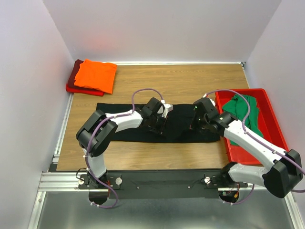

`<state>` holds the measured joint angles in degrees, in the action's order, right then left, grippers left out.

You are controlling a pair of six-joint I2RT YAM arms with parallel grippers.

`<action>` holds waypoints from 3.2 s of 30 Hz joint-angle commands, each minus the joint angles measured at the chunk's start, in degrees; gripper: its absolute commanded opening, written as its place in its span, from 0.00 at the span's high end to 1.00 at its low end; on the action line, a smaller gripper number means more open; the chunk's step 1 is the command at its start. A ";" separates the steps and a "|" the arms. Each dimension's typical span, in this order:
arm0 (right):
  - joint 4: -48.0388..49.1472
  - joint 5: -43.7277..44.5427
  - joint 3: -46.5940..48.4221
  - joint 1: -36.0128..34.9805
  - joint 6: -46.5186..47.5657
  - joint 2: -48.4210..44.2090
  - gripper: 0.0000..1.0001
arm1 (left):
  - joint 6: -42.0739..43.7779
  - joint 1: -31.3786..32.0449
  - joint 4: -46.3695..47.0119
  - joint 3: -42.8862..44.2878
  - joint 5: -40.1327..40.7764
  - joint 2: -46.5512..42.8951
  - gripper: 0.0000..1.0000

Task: Fold and stack the t-shirts
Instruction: Fold the tshirt

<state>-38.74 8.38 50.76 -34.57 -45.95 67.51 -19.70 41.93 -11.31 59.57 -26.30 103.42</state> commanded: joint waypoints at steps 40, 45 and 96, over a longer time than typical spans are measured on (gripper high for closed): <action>6.66 5.69 13.48 8.54 8.42 17.92 1.00 | 2.39 -2.29 -5.74 1.95 0.90 -7.09 0.82; 9.03 4.01 14.72 10.92 9.13 21.70 0.99 | 3.00 -3.35 -5.91 3.44 1.17 -7.00 0.71; 9.30 -10.49 -3.03 16.46 8.16 1.94 1.00 | 1.86 1.74 -2.14 7.49 -0.76 1.17 0.49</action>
<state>-25.67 -0.78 50.30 -17.37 -37.45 70.94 -18.59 42.28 -12.97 68.58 -25.63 103.33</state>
